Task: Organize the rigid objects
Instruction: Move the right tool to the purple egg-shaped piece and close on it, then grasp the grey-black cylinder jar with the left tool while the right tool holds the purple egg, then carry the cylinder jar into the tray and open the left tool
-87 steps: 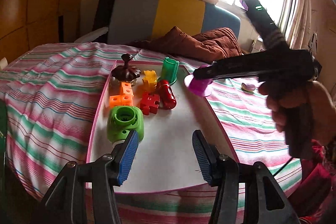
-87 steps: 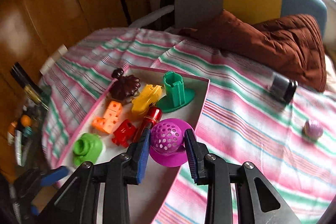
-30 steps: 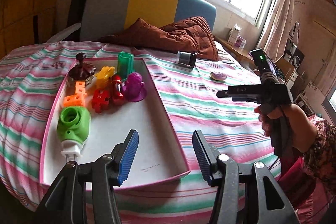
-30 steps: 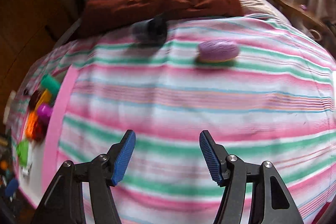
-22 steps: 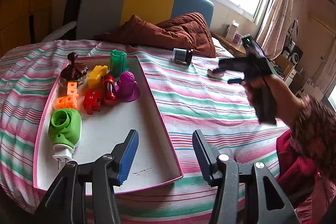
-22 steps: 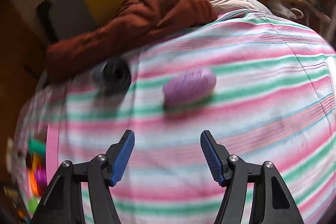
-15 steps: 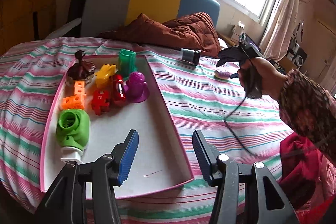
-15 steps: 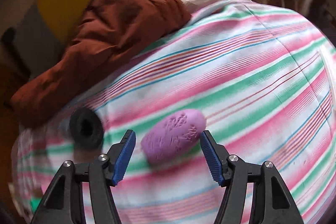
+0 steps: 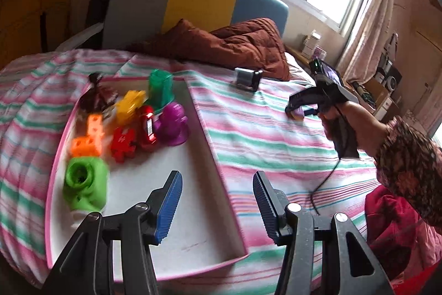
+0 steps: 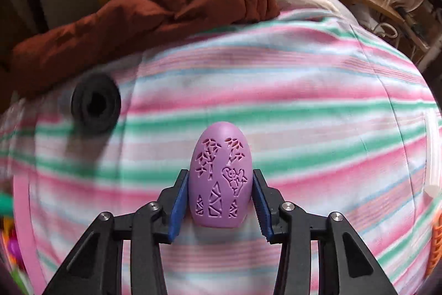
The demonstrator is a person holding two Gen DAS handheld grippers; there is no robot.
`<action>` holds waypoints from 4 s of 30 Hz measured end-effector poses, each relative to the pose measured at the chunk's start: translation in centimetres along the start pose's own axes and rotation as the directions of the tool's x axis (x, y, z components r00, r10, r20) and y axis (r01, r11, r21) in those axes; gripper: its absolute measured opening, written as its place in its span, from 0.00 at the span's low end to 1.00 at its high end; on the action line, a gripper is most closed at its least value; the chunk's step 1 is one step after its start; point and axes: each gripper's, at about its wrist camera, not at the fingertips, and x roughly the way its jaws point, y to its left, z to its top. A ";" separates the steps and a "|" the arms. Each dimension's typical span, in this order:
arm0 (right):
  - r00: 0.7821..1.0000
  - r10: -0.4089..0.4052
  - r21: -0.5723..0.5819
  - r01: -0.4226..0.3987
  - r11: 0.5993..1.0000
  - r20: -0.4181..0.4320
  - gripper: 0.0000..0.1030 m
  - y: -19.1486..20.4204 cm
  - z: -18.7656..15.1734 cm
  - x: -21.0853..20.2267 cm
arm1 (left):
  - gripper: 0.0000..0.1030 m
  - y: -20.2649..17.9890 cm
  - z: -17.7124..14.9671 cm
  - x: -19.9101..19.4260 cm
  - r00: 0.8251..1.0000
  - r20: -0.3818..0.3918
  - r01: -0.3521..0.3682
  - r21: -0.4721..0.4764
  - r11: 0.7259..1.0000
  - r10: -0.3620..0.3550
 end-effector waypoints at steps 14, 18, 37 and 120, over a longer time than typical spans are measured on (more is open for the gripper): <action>0.990 0.136 -0.086 -0.132 0.987 0.043 0.44 -4.1 -5.8 -2.1 | 0.53 -5.5 11.1 10.6 0.996 -0.070 0.045 -0.083 0.996 -0.050; 0.984 0.179 -0.054 -0.178 0.983 0.018 0.44 -4.9 -5.4 -2.1 | 0.53 -6.7 15.0 15.1 0.995 -0.051 -0.083 -0.039 0.996 0.081; 0.942 0.334 0.133 -0.327 0.936 -0.036 0.44 -7.4 -4.3 -1.4 | 0.53 -13.6 19.3 28.0 0.955 -0.103 -0.236 0.304 0.923 0.278; 0.906 0.417 -0.063 -0.414 0.908 0.069 0.43 -3.3 -5.4 -4.0 | 0.43 2.7 1.2 0.7 0.975 -0.051 -0.219 -0.093 0.971 0.215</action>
